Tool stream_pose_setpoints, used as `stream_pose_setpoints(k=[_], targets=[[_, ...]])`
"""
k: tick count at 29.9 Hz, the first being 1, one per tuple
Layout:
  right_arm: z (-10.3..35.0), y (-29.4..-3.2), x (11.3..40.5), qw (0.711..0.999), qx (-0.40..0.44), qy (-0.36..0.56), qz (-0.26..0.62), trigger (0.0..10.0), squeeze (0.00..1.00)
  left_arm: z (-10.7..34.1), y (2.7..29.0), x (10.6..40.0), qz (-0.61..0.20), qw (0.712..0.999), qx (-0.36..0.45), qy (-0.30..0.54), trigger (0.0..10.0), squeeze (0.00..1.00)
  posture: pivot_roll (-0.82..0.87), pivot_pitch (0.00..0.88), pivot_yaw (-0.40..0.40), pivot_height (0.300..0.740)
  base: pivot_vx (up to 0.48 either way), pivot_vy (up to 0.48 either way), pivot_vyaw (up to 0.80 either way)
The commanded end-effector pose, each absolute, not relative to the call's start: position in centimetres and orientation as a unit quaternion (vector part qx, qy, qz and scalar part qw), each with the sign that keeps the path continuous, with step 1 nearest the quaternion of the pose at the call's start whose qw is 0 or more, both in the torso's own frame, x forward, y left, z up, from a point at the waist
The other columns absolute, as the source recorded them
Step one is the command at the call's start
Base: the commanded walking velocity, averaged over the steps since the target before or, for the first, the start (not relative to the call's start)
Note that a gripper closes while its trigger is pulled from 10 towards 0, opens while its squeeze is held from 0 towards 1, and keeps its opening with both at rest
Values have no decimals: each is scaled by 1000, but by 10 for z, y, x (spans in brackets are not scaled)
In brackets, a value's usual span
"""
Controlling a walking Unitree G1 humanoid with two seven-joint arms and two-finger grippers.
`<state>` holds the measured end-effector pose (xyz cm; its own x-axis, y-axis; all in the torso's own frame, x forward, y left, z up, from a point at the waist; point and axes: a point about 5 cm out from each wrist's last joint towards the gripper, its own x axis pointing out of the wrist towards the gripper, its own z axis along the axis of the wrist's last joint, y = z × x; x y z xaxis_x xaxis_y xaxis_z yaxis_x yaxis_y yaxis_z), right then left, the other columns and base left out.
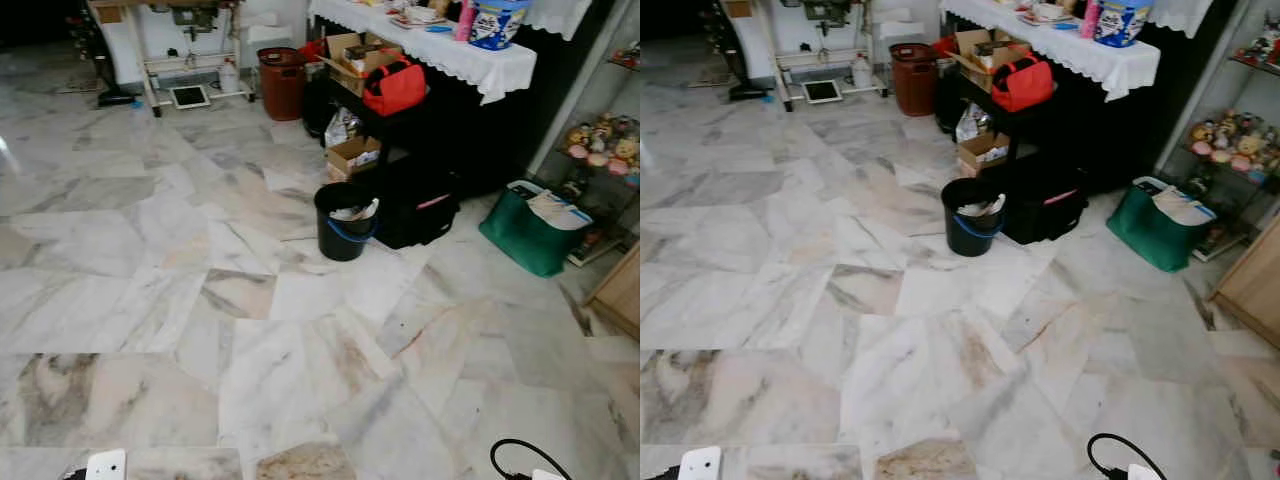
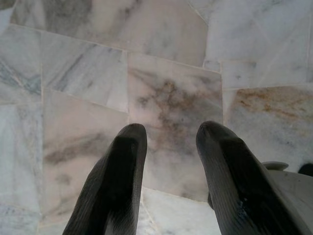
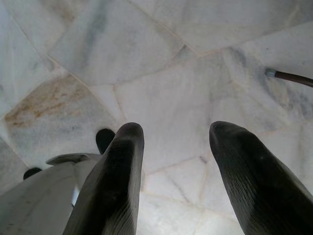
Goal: Setting the table
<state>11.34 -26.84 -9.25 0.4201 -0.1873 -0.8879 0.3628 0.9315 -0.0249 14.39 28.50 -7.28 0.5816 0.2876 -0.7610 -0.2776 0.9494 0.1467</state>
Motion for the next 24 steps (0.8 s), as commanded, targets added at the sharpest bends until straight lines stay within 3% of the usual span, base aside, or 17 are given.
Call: stream_pose_setpoints(k=[1, 22, 24], targets=[[-91, -272, 114, 842, 88, 505, -171, 10000, 0, -71, 284, 147, 157, 894, 6, 420, 10000, 0, 97, 0, -27, 740, 0, -390, -575], [-88, -278, 116, 841, 86, 504, -176, 10000, 0, -71, 275, 153, 152, 903, 3, 402, 10000, 0, 94, 0, -49, 740, 0, 0, -571], [-88, -278, 116, 842, 86, 503, -176, 10000, 0, -70, 276, 154, 152, 904, 15, 400, 10000, 0, 94, 0, -49, 740, 0, -480, -569]])
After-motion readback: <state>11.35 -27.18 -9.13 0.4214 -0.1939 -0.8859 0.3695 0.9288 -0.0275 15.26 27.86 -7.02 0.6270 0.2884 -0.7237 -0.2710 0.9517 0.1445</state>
